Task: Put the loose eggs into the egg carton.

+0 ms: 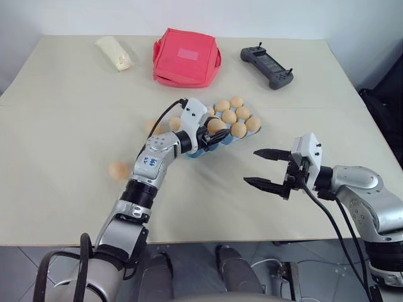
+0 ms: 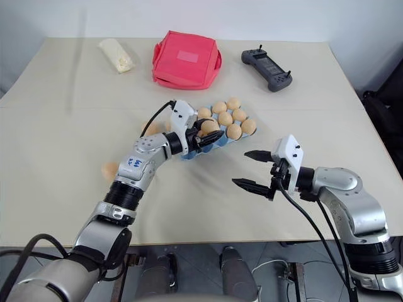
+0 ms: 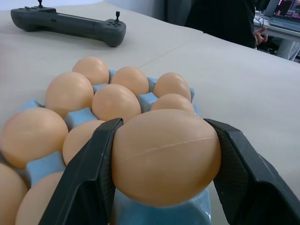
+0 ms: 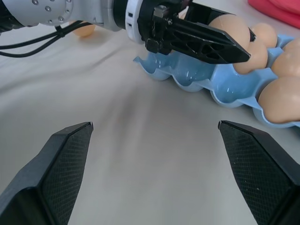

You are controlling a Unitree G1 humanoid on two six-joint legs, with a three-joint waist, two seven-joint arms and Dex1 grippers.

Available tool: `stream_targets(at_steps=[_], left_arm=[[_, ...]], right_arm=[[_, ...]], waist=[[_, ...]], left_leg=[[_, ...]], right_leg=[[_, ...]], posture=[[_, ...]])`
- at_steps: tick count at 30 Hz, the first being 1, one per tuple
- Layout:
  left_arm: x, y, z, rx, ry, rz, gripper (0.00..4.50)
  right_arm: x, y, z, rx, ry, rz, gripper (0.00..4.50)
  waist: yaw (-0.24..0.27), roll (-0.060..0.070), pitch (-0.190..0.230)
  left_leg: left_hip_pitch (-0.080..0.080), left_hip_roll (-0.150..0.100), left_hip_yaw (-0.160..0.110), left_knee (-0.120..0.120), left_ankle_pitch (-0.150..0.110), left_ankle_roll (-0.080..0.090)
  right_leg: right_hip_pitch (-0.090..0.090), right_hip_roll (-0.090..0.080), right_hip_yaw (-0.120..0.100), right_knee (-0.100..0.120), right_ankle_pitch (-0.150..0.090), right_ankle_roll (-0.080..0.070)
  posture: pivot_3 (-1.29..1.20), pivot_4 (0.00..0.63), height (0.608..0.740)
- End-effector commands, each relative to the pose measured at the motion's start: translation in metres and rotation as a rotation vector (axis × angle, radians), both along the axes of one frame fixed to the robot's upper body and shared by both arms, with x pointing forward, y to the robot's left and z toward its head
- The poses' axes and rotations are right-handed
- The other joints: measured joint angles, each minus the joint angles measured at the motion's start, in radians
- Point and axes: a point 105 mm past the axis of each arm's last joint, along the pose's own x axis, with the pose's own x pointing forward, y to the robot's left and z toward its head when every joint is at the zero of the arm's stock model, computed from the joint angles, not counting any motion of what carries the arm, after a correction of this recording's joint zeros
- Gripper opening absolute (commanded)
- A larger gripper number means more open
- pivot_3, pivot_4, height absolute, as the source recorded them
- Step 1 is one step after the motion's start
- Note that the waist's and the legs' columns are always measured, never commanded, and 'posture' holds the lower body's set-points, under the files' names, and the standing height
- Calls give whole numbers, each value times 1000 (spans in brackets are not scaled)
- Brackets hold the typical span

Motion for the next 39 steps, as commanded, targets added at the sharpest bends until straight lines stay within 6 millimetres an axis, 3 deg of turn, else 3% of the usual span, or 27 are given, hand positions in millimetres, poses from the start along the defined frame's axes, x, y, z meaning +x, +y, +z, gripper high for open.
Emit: stream_targets(at_steps=[1, 8, 9, 13, 14, 24, 32, 39], left_arm=[[5, -6, 21, -30, -60, 3, 2427], [10, -10, 21, -56, -25, 2, 2427], [11, -10, 22, -60, -22, 4, 3132], [10, -9, 23, -71, -16, -1, 4361], [9, -9, 23, -72, -18, -1, 4470], [-8, 1, 30, -59, -67, -49, 4470], [-15, 11, 19, -34, -14, -36, 4470], [-7, 1, 6, 75, -1, -42, 4470]], right_arm=[[-3, -1, 13, 7, -54, 2, 4500], [-1, -1, 14, 9, -58, -2, 4500], [-1, -1, 14, 8, -58, -3, 4500], [-1, -2, 13, 5, -54, -6, 4500], [-1, -2, 13, 5, -54, -6, 4500], [2, -1, 13, 4, -51, 10, 4500], [4, -1, 12, 6, -47, 19, 4500], [5, -1, 12, 5, -49, 15, 4500]], waist=[[5, 0, 0], [19, 0, 0], [19, 0, 0], [21, 0, 0], [21, 0, 0], [19, 0, 0], [21, 0, 0], [21, 0, 0]], left_leg=[[0, 0, 0, 0, 0, 0], [0, 0, 0, 1, 0, 0], [0, 0, 0, 1, 0, 0], [-2, 0, 0, 1, 0, 0], [-2, 0, 0, 1, 0, 0], [-2, 0, 0, 1, 0, 0], [-2, 0, 0, 2, 0, 0], [-2, 0, 0, 3, 0, 0]], right_leg=[[0, 0, 0, 0, 0, 0], [0, 0, 0, 0, 0, 0], [0, 0, 0, 0, 0, 0], [-1, 0, 0, 0, 0, 0], [-1, 0, 0, 0, 0, 0], [-1, 0, 0, 0, 0, 0], [-1, 0, 0, 1, 0, 1], [-1, 0, 0, 1, 0, 1]], posture=[[0, 150, 740], [0, 150, 740], [0, 150, 740], [0, 150, 740], [0, 150, 740], [0, 150, 740], [0, 150, 740], [0, 150, 740]])
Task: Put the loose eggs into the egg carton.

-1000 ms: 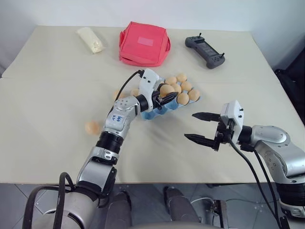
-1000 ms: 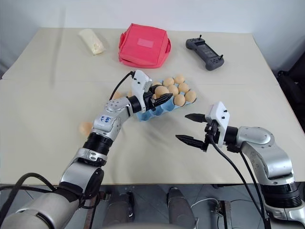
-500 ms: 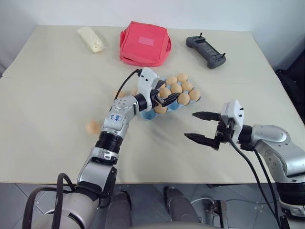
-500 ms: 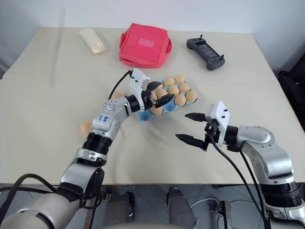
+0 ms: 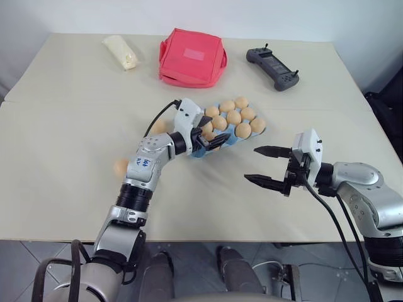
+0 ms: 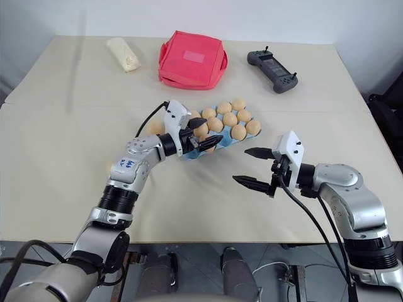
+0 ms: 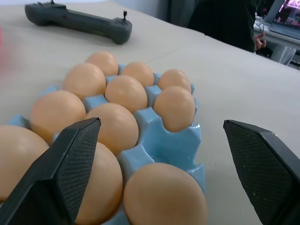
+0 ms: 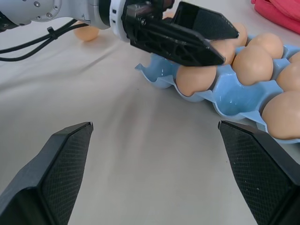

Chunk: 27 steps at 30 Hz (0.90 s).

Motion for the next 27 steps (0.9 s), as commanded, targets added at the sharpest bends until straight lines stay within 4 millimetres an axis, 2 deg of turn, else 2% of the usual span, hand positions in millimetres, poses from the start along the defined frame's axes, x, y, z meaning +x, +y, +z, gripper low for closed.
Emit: stream_targets(at_steps=[1, 12, 24, 27], left_arm=[[2, -8, 3, 63, -34, -21, 4470], [-8, 5, 12, 159, -63, -24, 4470], [-8, 9, 0, 220, -18, -21, 4470], [-8, 7, -3, 236, -15, -32, 3859]], right_arm=[[-1, 1, 9, 2, -49, 9, 4500], [-6, -1, 6, 10, -47, -11, 4500], [-3, 1, 9, 18, -57, -10, 4500], [-4, 1, 9, 17, -58, -13, 4500]], waist=[[0, 0, 0], [-2, 0, 0], [-1, 0, 0], [-1, 0, 0]], left_leg=[[0, 0, 0, 0, 0, 0], [0, 0, 0, -1, 0, 0], [0, 0, 0, 0, 0, 0], [0, 0, 0, 0, 0, 0]], right_leg=[[0, 0, 0, 0, 0, 0], [0, 0, 0, 0, 0, 0], [0, 0, 0, 0, 0, 0], [0, 0, 0, 0, 0, 0]], posture=[[0, 150, 740], [0, 150, 740], [0, 150, 740], [0, 150, 740]])
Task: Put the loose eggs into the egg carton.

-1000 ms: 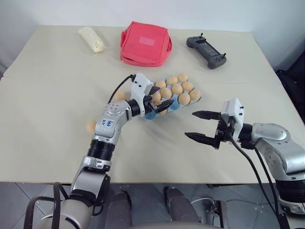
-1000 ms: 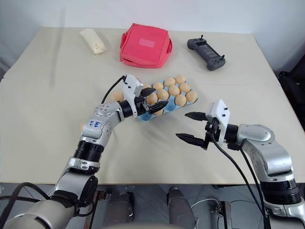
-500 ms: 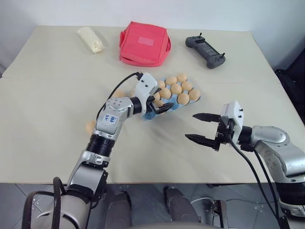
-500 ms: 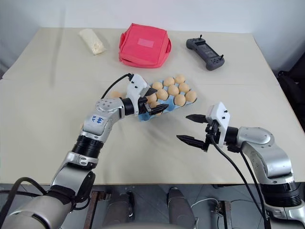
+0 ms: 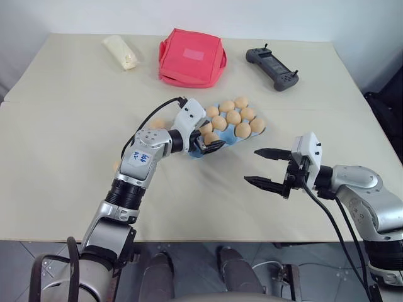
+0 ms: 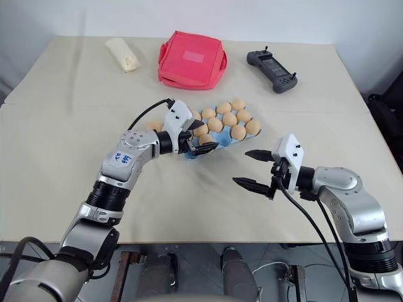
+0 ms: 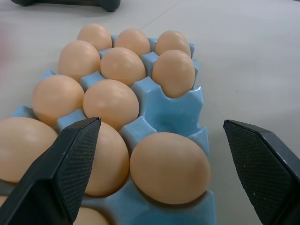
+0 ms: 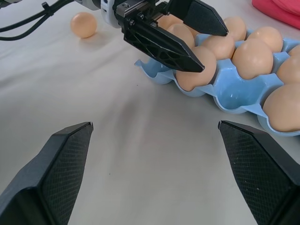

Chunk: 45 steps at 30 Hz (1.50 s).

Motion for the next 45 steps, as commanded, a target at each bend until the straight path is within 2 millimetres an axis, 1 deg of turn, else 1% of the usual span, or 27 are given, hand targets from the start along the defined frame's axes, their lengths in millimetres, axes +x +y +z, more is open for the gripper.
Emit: stream_targets(at_steps=[1, 2, 4, 6, 9, 11, 15, 18, 21, 23, 25, 29, 31, 33, 37, 40, 42, 45], left_arm=[[-1, -5, -3, 31, 5, -24, 3567], [-1, -5, -4, 36, 6, -28, 3293], [-1, -5, -4, 42, 4, -32, 2582], [0, -5, -3, 41, -1, -30, 1972], [2, -5, 2, 22, -21, -21, 1391], [2, -5, 6, -3, -25, -18, 1176], [0, -5, 13, -35, -42, -26, 855], [0, -4, 15, -38, -49, -25, 855], [0, -3, 26, -79, -60, -25, 855], [0, -3, 31, -90, -63, -26, 855], [0, -2, 32, -89, -63, -27, 855], [0, -1, 23, -20, -46, -42, 855], [0, -1, 27, 6, -58, -55, 1209], [-1, 0, 36, 15, -78, -66, 1644], [-2, 3, 45, 44, -94, -82, 2936], [-3, 6, 46, 91, -95, -91, 3889], [0, 10, 44, 134, -78, -59, 4469], [1, 12, 40, 197, -45, -53, 4469]], right_arm=[[-1, 0, 13, 14, -64, 1, 4500], [-1, 0, 13, 14, -64, -2, 4500], [-1, 0, 13, 13, -64, -6, 4500], [-1, 0, 13, 13, -65, -8, 4500], [-2, 0, 13, 12, -65, -12, 4500], [-2, -1, 13, 11, -65, -14, 4500], [-1, -1, 13, 10, -66, -16, 4500], [-1, 0, 13, 8, -68, -15, 4500], [0, 0, 14, 8, -69, -14, 4500], [-1, 0, 14, 8, -69, -13, 4500], [-1, 1, 14, 8, -69, -12, 4500], [0, 1, 14, 9, -70, -13, 4500], [0, 1, 14, 9, -71, -15, 4500], [-1, 1, 14, 10, -71, -18, 4500], [-1, 1, 13, 12, -71, -26, 4500], [-1, 1, 12, 14, -71, -31, 4500], [0, 1, 12, 15, -71, -33, 4500], [1, 1, 11, 16, -72, -35, 4500]], waist=[[0, 0, 0], [0, 0, 0], [0, 0, 0], [0, 0, 0], [0, 0, 0], [1, 0, 0], [1, 0, 0], [0, 0, 0], [0, 0, 0], [0, 0, 0], [0, 0, 0], [0, 0, 0], [-1, 0, 0], [0, 0, 0], [-1, 0, 0], [-2, 0, 0], [-1, 0, 0], [-1, 0, 0]], left_leg=[[0, 0, 0, 0, 0, 0], [0, 0, 0, 0, 0, 0], [0, 0, 0, 0, 0, 0], [0, 0, 0, 0, 0, 0], [0, 0, 0, 0, 0, 0], [0, 0, 0, 0, 0, 0], [0, 0, 0, 0, 0, 0], [0, 0, 0, 0, 0, 0], [0, 0, 0, 0, 0, 0], [0, 0, 0, 0, 0, 0], [0, 0, 0, 0, 0, 0], [0, 0, 0, 0, 0, 0], [0, 0, 0, 0, 0, 0], [0, 0, 0, 0, 0, 0], [0, 0, 0, 0, 0, 0], [0, 0, 0, -1, 0, 0], [0, 0, 0, -1, 0, 0], [0, 0, 0, 0, 0, 0]], right_leg=[[0, 0, 0, 0, 0, 0], [0, 0, 0, 0, 0, 0], [0, 0, 0, 0, 0, 0], [0, 0, 0, 0, 0, 0], [0, 0, 0, 0, 0, 0], [0, 0, 0, 0, 0, 0], [0, 0, 0, 0, 0, 0], [0, 0, 0, 0, 0, 0], [0, 0, 0, 0, 0, 0], [0, 0, 0, 0, 0, 0], [0, 0, 0, 0, 0, 0], [0, 0, 0, 0, 0, 0], [0, 0, 0, 0, 0, 0], [0, 0, 0, 0, 0, 0], [0, 0, 0, 0, 0, 0], [0, 0, 0, 0, 0, 0], [-1, 0, 0, 0, 0, 0], [-1, 0, 0, 0, 0, 0]], posture=[[0, 150, 740], [0, 150, 740], [0, 150, 740], [0, 150, 740], [0, 150, 740], [0, 150, 740], [0, 150, 740], [0, 150, 740], [0, 150, 740], [0, 150, 740], [0, 150, 740], [0, 150, 740], [0, 150, 740], [0, 150, 740], [0, 150, 740], [0, 150, 740], [0, 150, 740], [0, 150, 740]])
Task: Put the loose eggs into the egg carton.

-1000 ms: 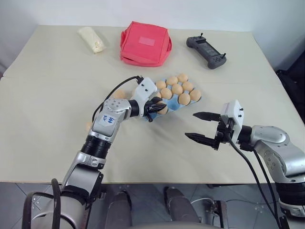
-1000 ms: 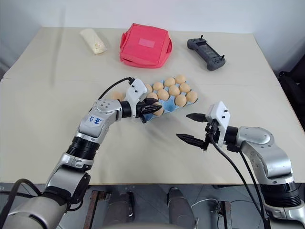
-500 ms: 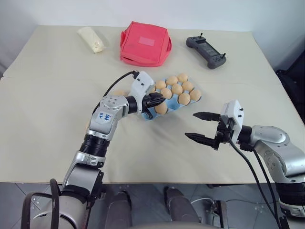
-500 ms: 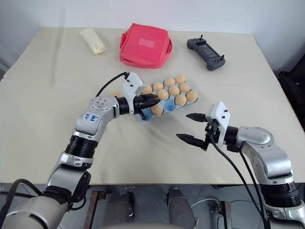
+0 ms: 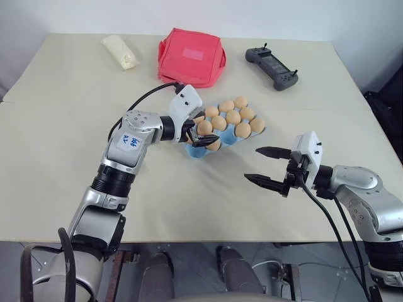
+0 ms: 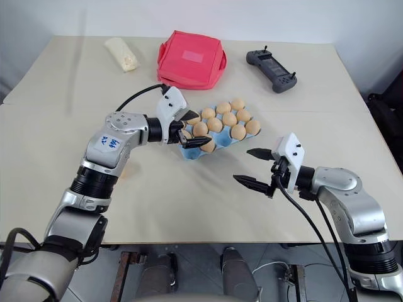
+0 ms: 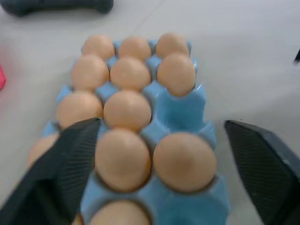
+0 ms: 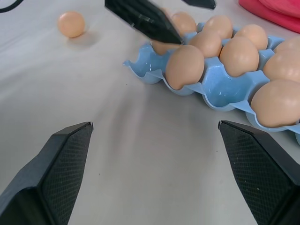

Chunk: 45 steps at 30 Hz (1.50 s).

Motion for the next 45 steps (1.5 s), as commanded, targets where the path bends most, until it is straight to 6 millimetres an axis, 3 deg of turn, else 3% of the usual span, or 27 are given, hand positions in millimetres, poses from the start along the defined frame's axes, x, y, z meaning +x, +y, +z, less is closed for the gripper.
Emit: stream_targets(at_steps=[1, 11, 27, 31, 42, 45], left_arm=[[-3, -7, 14, 56, -37, -33, 4469], [-1, -25, 13, 157, -17, -108, 4469], [11, -28, 0, 262, -9, -126, 4469], [10, -31, -3, 267, 2, -140, 3573], [7, -31, 3, 235, -1, -145, 12], [7, -30, 7, 218, -11, -141, 12]], right_arm=[[-2, 3, 11, 12, -63, 8, 4500], [-1, 3, 9, 16, -70, -4, 4500], [-4, 2, 6, 24, -73, -29, 4500], [-3, 2, 6, 24, -74, -33, 4500], [-1, 0, 6, 18, -78, -38, 4500], [0, 0, 6, 16, -79, -38, 4500]], waist=[[0, 0, 0], [-1, 0, 0], [0, 0, 0], [0, 0, 0], [-1, 0, 0], [0, 0, 0]], left_leg=[[0, 0, 0, 0, 0, 0], [0, 0, 0, 0, 0, 0], [0, 0, 0, 0, 0, 0], [0, 0, 0, 0, 0, 0], [0, 0, 0, 1, 0, 0], [0, 0, 0, 1, 0, 0]], right_leg=[[0, 0, 0, 0, 0, 0], [0, 0, 0, 0, 0, 0], [0, 0, 0, 0, 0, 0], [0, 0, 0, 0, 0, 0], [0, 0, 0, 1, 0, 0], [0, 0, 0, 1, 0, 0]], posture=[[0, 150, 740], [0, 150, 740], [0, 150, 740], [0, 150, 740], [0, 150, 740], [0, 150, 740]])
